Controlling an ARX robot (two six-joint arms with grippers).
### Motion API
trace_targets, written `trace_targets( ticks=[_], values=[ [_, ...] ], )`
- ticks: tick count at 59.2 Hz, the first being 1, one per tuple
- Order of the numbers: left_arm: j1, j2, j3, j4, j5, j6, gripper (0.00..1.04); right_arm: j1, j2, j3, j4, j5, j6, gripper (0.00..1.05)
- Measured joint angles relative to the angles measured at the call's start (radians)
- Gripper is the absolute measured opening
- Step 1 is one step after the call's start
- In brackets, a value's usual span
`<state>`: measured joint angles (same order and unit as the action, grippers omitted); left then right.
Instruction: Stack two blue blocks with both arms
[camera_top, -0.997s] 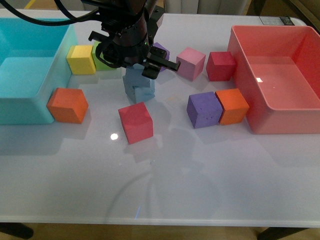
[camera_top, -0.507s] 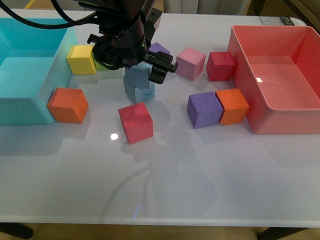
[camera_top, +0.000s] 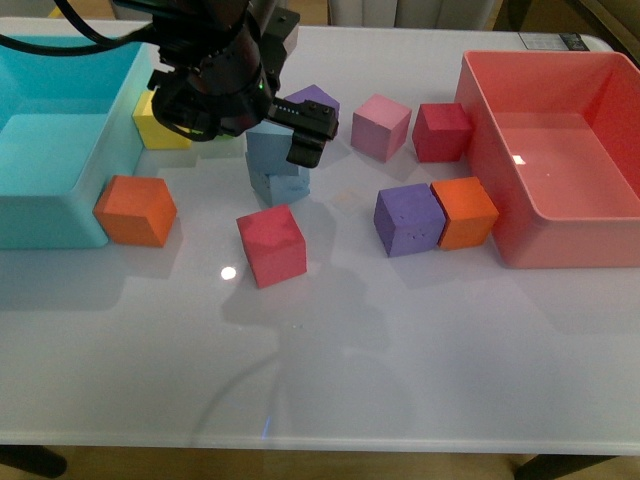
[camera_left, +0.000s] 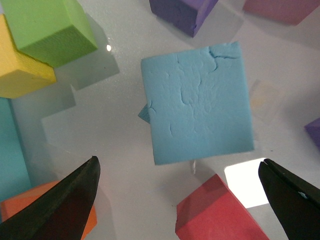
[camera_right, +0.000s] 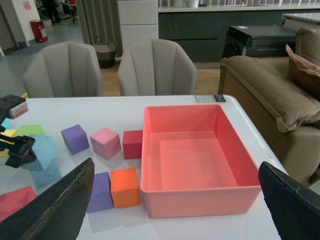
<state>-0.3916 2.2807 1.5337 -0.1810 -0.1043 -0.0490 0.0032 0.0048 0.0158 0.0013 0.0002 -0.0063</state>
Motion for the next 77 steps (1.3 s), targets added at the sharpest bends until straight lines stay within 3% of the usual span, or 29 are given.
trace_targets(
  ticks=[20, 24, 26, 30, 33, 40, 48, 51, 77],
  values=[
    [0.063, -0.418, -0.390, 0.198, 0.084, -0.081, 0.95, 0.000, 0.000, 0.000, 0.000, 0.000, 0.000, 0.96],
    [0.081, -0.516, -0.577, 0.562, -0.088, -0.034, 0.83, 0.000, 0.000, 0.000, 0.000, -0.001, 0.000, 0.96],
    [0.098, -0.563, -0.666, 0.719, -0.114, -0.013, 0.78, 0.000, 0.000, 0.000, 0.000, -0.001, 0.000, 0.96],
    [0.159, -0.701, -0.857, 0.972, -0.097, 0.011, 0.65, 0.000, 0.000, 0.000, 0.000, 0.000, 0.000, 0.96],
    [0.212, -0.817, -0.966, 1.051, -0.053, 0.021, 0.56, 0.000, 0.000, 0.000, 0.000, 0.000, 0.000, 0.96],
    [0.307, -1.049, -1.167, 1.060, 0.007, 0.030, 0.35, 0.000, 0.000, 0.000, 0.000, 0.000, 0.000, 0.96],
    [0.324, -1.133, -1.275, 1.057, 0.037, 0.034, 0.12, 0.000, 0.000, 0.000, 0.000, -0.001, 0.000, 0.96],
    [0.353, -1.170, -1.306, 1.051, 0.092, 0.035, 0.01, 0.000, 0.000, 0.000, 0.000, -0.001, 0.000, 0.96],
    [0.388, -1.453, -1.449, 0.916, 0.105, 0.038, 0.02, 0.000, 0.000, 0.000, 0.000, 0.002, 0.000, 0.96]
  ],
)
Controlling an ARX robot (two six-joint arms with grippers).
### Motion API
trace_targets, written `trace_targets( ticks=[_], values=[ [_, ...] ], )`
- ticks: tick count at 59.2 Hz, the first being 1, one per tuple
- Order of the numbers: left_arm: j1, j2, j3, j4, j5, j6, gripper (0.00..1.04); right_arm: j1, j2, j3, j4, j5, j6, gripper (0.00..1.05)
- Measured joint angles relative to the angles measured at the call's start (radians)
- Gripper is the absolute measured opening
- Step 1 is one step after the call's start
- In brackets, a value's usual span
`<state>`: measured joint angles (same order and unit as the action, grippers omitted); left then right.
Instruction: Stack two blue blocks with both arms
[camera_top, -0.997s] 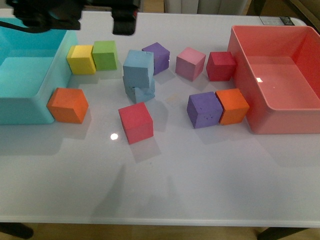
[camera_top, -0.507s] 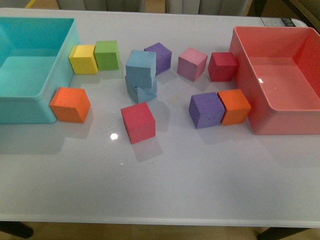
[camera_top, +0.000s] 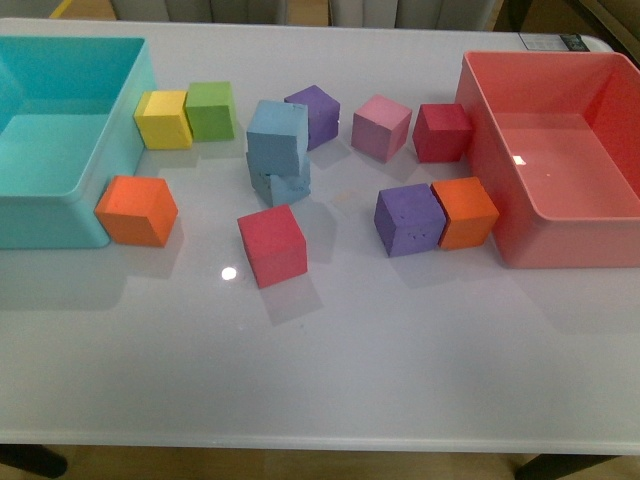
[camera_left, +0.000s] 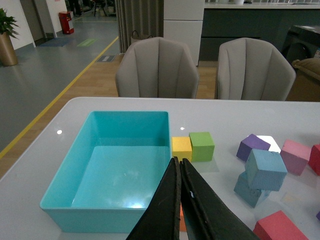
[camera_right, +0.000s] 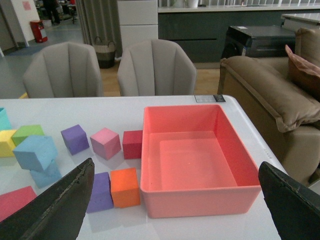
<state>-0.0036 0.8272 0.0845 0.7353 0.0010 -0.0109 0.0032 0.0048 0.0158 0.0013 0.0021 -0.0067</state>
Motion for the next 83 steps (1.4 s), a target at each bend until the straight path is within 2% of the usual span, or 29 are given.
trace_targets(
  ticks=[8, 39, 80, 83],
  values=[
    [0.000, -0.040, -0.052, 0.018, -0.001, 0.000, 0.02, 0.000, 0.000, 0.000, 0.000, 0.000, 0.000, 0.96],
    [0.000, -0.404, -0.069, -0.315, -0.001, 0.000, 0.02, 0.000, 0.000, 0.000, 0.000, 0.000, 0.000, 0.96],
    [0.000, -0.655, -0.069, -0.562, -0.001, 0.000, 0.02, 0.000, 0.000, 0.000, 0.000, 0.000, 0.000, 0.96],
    [0.000, -0.721, -0.069, -0.656, 0.000, 0.001, 0.02, 0.000, 0.000, 0.000, 0.000, 0.000, 0.000, 0.96]
  ],
)
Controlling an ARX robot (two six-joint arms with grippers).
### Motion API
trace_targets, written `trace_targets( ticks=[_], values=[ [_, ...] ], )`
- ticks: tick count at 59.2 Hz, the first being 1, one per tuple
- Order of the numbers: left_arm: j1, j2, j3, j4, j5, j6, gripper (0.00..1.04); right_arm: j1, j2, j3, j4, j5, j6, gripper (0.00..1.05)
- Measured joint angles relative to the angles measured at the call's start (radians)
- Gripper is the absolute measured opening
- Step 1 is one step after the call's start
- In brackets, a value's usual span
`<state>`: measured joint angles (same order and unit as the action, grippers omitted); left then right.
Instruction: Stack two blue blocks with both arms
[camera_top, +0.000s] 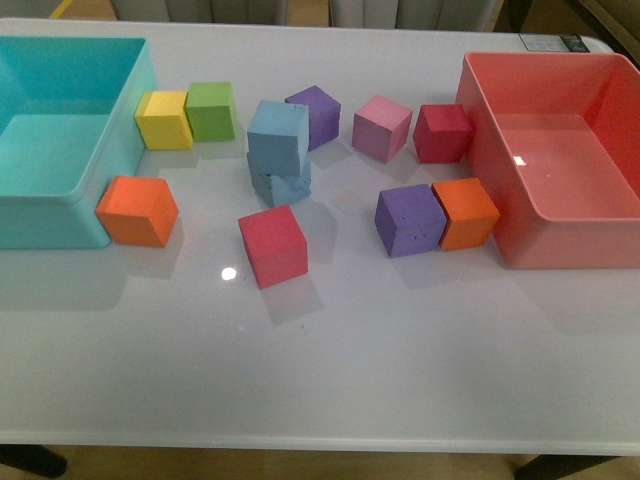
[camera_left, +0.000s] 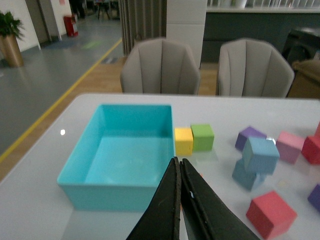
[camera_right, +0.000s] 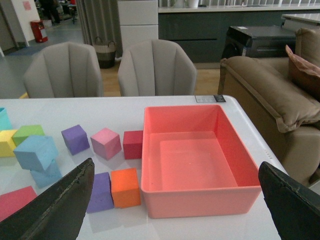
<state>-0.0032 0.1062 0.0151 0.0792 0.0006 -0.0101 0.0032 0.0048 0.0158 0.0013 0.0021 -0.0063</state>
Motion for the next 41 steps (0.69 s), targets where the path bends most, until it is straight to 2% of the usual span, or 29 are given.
trace_targets(
  ticks=[4, 24, 41],
  values=[
    [0.000, -0.078, 0.000, -0.069, 0.000, 0.000, 0.02, 0.000, 0.000, 0.000, 0.000, 0.000, 0.000, 0.96],
    [0.000, -0.100, 0.000, -0.076, 0.000, 0.000, 0.02, 0.000, 0.000, 0.000, 0.000, 0.000, 0.000, 0.96],
    [0.000, -0.100, 0.000, -0.076, 0.000, 0.000, 0.55, 0.000, 0.000, 0.000, 0.000, 0.000, 0.000, 0.96]
  ],
)
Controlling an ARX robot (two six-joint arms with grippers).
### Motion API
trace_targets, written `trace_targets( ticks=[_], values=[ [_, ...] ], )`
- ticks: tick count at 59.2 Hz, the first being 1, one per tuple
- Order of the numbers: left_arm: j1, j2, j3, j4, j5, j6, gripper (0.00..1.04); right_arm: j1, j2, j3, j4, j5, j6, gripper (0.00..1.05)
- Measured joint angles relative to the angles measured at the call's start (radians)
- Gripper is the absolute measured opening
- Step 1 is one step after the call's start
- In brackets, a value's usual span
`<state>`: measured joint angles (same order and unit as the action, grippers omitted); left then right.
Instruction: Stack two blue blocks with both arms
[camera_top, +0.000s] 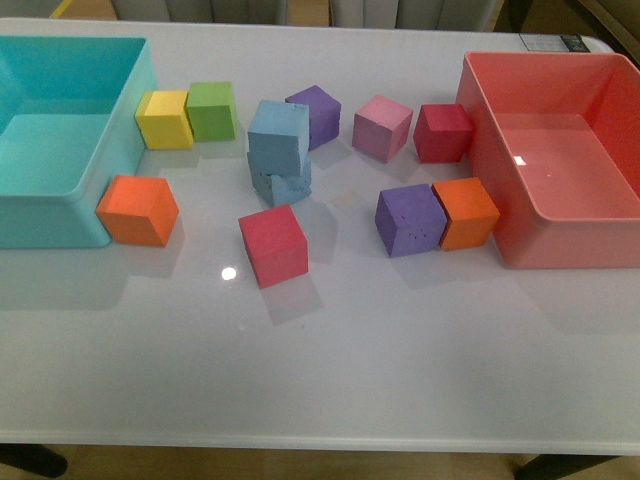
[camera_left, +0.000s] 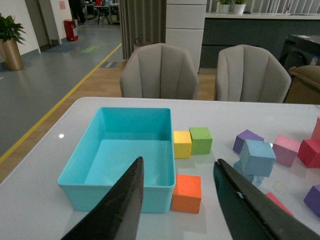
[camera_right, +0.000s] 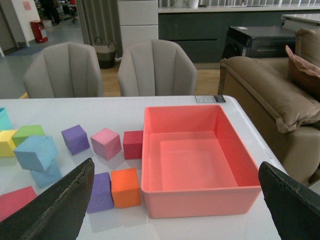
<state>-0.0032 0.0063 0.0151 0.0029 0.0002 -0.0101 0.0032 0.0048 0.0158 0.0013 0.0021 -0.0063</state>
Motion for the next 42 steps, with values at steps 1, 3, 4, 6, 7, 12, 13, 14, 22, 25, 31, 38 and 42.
trace_targets(
  ticks=[1, 3, 4, 6, 7, 12, 13, 14, 22, 25, 31, 38, 42],
  values=[
    [0.000, 0.000, 0.000, 0.000, 0.000, 0.000, 0.58, 0.000, 0.000, 0.000, 0.000, 0.000, 0.000, 0.96],
    [0.000, 0.000, 0.000, 0.000, 0.000, 0.000, 0.65, 0.000, 0.000, 0.000, 0.000, 0.000, 0.000, 0.96],
    [0.000, 0.000, 0.000, 0.000, 0.000, 0.000, 0.67, 0.000, 0.000, 0.000, 0.000, 0.000, 0.000, 0.96],
    [0.000, 0.000, 0.000, 0.000, 0.000, 0.000, 0.74, 0.000, 0.000, 0.000, 0.000, 0.000, 0.000, 0.96],
    [0.000, 0.000, 0.000, 0.000, 0.000, 0.000, 0.78, 0.000, 0.000, 0.000, 0.000, 0.000, 0.000, 0.96],
    [0.000, 0.000, 0.000, 0.000, 0.000, 0.000, 0.92, 0.000, 0.000, 0.000, 0.000, 0.000, 0.000, 0.96],
    [0.000, 0.000, 0.000, 0.000, 0.000, 0.000, 0.95, 0.000, 0.000, 0.000, 0.000, 0.000, 0.000, 0.96],
    [0.000, 0.000, 0.000, 0.000, 0.000, 0.001, 0.97, 0.000, 0.000, 0.000, 0.000, 0.000, 0.000, 0.96],
    [0.000, 0.000, 0.000, 0.000, 0.000, 0.002, 0.96, 0.000, 0.000, 0.000, 0.000, 0.000, 0.000, 0.96],
    [0.000, 0.000, 0.000, 0.000, 0.000, 0.002, 0.96, 0.000, 0.000, 0.000, 0.000, 0.000, 0.000, 0.96],
    [0.000, 0.000, 0.000, 0.000, 0.000, 0.002, 0.96, 0.000, 0.000, 0.000, 0.000, 0.000, 0.000, 0.96],
    [0.000, 0.000, 0.000, 0.000, 0.000, 0.002, 0.96, 0.000, 0.000, 0.000, 0.000, 0.000, 0.000, 0.96],
    [0.000, 0.000, 0.000, 0.000, 0.000, 0.002, 0.96, 0.000, 0.000, 0.000, 0.000, 0.000, 0.000, 0.96]
  ],
)
